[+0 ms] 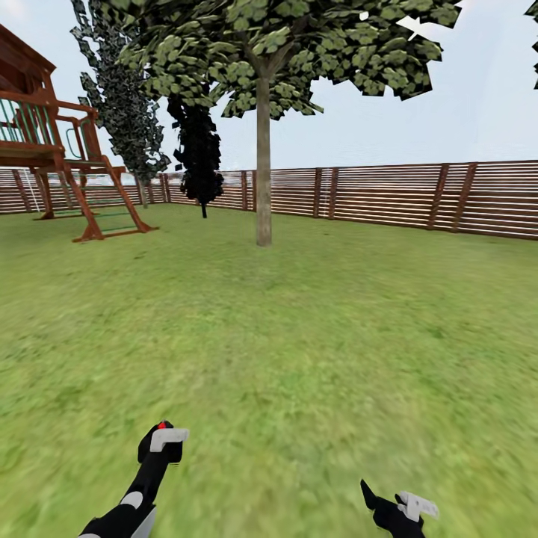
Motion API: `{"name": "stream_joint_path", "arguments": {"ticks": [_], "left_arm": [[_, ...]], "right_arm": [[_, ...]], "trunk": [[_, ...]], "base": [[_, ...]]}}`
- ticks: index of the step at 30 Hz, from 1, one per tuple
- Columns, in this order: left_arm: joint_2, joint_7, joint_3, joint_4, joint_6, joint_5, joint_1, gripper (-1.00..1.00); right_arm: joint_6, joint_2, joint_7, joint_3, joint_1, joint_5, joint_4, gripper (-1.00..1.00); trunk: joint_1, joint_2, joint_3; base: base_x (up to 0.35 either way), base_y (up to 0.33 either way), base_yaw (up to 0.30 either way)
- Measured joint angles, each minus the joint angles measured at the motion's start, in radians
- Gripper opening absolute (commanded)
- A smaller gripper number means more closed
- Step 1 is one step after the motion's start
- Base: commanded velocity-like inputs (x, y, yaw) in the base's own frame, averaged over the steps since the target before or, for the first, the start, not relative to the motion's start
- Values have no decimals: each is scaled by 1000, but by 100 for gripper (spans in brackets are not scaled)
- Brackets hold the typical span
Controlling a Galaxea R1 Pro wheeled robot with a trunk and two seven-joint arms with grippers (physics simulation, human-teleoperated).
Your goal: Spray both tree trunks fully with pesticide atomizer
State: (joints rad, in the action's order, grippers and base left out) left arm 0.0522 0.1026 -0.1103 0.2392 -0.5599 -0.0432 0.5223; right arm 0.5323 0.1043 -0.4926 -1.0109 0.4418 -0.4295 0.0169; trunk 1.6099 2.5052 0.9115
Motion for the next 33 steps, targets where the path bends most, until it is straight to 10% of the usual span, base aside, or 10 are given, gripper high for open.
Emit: {"name": "stream_joint_path", "arguments": {"ticks": [33], "left_arm": [[0,0,0,0,0,0,-1,-100]], "right_arm": [[0,0,-1,0,0,0,0,100]], "trunk": [[0,0,0]], "base": [[329,0,0]]}}
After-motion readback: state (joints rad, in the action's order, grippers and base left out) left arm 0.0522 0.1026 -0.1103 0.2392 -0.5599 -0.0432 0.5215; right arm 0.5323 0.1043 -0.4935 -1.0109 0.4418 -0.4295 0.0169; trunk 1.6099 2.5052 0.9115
